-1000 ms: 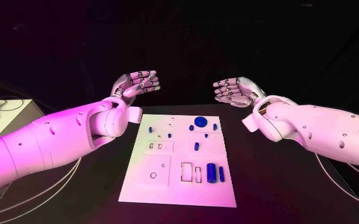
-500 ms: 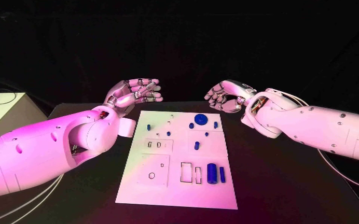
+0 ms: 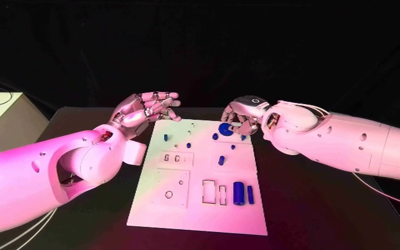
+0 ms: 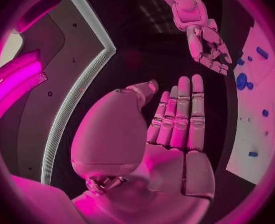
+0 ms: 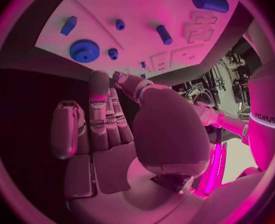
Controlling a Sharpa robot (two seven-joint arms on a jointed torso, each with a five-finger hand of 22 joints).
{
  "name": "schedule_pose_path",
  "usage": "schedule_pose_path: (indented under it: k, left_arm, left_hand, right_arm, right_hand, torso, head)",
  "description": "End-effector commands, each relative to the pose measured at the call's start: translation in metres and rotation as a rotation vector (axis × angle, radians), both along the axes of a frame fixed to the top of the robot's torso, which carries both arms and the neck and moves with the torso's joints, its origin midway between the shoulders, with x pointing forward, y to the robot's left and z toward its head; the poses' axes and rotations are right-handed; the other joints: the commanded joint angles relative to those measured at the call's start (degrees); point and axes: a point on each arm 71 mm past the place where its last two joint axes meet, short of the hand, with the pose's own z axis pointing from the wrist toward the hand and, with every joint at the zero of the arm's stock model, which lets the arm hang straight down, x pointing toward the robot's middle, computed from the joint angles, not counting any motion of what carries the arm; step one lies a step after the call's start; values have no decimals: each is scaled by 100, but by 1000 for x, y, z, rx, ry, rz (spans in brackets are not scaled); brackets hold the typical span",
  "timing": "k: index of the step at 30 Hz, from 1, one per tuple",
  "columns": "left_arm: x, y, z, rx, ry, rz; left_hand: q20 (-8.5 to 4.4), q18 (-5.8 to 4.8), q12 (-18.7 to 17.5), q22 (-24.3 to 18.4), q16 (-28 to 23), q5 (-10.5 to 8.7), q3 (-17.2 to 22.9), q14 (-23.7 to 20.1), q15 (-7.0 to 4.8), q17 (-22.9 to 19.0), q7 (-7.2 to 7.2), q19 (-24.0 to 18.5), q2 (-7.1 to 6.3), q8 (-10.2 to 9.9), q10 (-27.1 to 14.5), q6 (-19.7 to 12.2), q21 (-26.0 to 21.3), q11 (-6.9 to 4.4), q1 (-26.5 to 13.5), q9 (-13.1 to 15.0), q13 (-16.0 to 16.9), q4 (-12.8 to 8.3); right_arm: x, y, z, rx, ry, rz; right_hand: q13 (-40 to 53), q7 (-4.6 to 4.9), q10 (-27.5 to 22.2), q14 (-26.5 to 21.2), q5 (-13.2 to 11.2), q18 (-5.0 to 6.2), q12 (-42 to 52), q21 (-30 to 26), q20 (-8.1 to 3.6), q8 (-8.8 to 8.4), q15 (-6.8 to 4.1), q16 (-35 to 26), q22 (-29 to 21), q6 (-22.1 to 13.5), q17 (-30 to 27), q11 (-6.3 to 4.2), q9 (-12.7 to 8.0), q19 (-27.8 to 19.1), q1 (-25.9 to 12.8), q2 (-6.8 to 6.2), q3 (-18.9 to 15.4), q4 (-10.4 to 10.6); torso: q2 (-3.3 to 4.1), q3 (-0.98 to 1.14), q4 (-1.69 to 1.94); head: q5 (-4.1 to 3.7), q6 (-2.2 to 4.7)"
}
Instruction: Assemble the parts on the task board
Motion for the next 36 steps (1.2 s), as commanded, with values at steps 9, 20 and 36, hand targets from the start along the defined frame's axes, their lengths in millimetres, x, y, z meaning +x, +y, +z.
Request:
schedule_pose_path:
  k: [9, 20, 36]
  left_arm:
    - [-6, -6, 6, -15, -6, -49]
    - [-5, -7, 6, -18, -4, -58]
    - [-4, -6, 6, -15, -2, -56]
  left_hand:
    - [16, 20, 3, 225, 419, 2, -10, -199, 25, 160, 114, -202, 17, -22, -184, -20, 332, 17, -106, -17, 2, -99]
    - [19, 23, 10, 264, 482, 2, -10, -221, 25, 175, 113, -233, 20, -23, -208, -28, 391, 19, -113, -19, -1, -110]
    - [22, 23, 12, 283, 508, 2, -11, -242, 28, 178, 118, -256, 19, -26, -225, -35, 420, 22, -119, -21, -3, -113]
  right_arm:
    - [1, 11, -4, -138, -22, -5]
    - [5, 13, -5, -164, -31, -22]
    - [6, 22, -7, -163, -29, -7]
  right_hand:
    - [12, 6, -100, 33, -41, -112, -10, 248, 38, -29, 69, 1018, 358, -95, 880, 20, 91, 91, 28, -86, -17, 105]
    - [7, 0, -106, 88, -36, -140, -14, 357, 52, -20, 74, 1668, 534, -106, 1498, 21, 149, 135, 31, -89, -22, 159]
    - [12, -1, -70, 67, -18, -145, -4, 383, 53, -6, 70, 1774, 575, -91, 1578, 16, 174, 145, 23, -62, -11, 194]
  torso:
    - [236, -63, 99]
    - [358, -92, 135]
    - [457, -133, 179]
  head:
    - [-74, -17]
    - [-110, 11]
    - [-137, 29]
